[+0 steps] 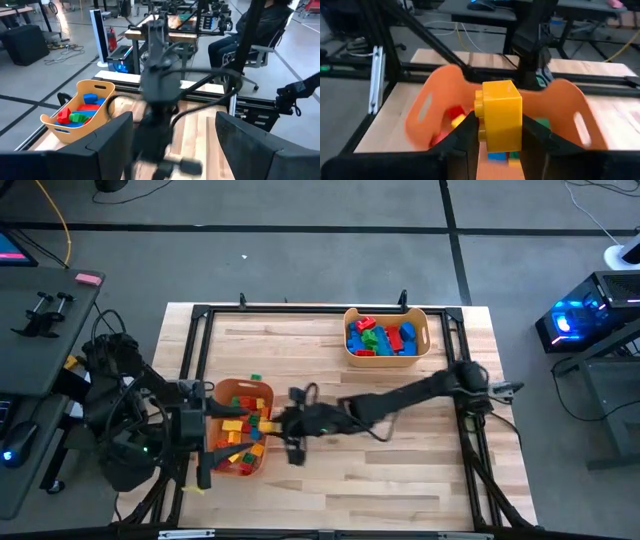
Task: Sort blocks by size
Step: Put the yellow game piece into the orange bin, then adjust the orange bin
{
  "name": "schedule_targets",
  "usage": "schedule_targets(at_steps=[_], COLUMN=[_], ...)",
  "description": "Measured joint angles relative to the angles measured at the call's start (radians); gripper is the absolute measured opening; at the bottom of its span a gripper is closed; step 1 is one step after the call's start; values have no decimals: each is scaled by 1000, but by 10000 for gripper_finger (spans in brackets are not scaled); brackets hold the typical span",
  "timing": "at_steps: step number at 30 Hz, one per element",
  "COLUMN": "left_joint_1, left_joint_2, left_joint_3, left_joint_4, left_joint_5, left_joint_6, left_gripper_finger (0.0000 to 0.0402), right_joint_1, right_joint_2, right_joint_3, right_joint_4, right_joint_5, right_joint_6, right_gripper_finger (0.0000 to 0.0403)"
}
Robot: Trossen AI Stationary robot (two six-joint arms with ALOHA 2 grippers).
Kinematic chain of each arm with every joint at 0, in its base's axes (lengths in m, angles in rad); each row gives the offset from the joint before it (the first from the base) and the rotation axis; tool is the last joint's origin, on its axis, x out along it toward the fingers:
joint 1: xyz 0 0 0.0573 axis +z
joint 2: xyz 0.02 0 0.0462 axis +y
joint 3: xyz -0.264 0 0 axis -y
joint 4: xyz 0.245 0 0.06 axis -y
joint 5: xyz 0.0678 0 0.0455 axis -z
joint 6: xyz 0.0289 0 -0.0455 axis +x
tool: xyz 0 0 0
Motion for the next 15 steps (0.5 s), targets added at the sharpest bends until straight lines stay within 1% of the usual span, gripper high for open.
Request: schedule_targets(at_steps=[4,8,10,13,15], left_joint_1=[-7,-7,-7,-7,-7], left_joint_2=[0,0,0,0,0], left_joint_3=[0,0,0,0,0], left_joint_4=[0,1,1,2,2], left_joint_5=[-19,-19,-19,-19,-19], left_joint_6=[0,0,0,0,0], left_gripper_finger=[271,271,271,271,271], right_joint_1=[-54,-83,-94,-106,-115], right_joint_2=[133,235,271,300,305], right_joint_3=[170,302,346,374,376], right_joint_4=[-8,-9,-7,-9,-13], right_joint_5=[-102,-116,-119,-124,-160], right_joint_6=[0,23,58,128,161], right_gripper_finger=[94,102,118,154,179])
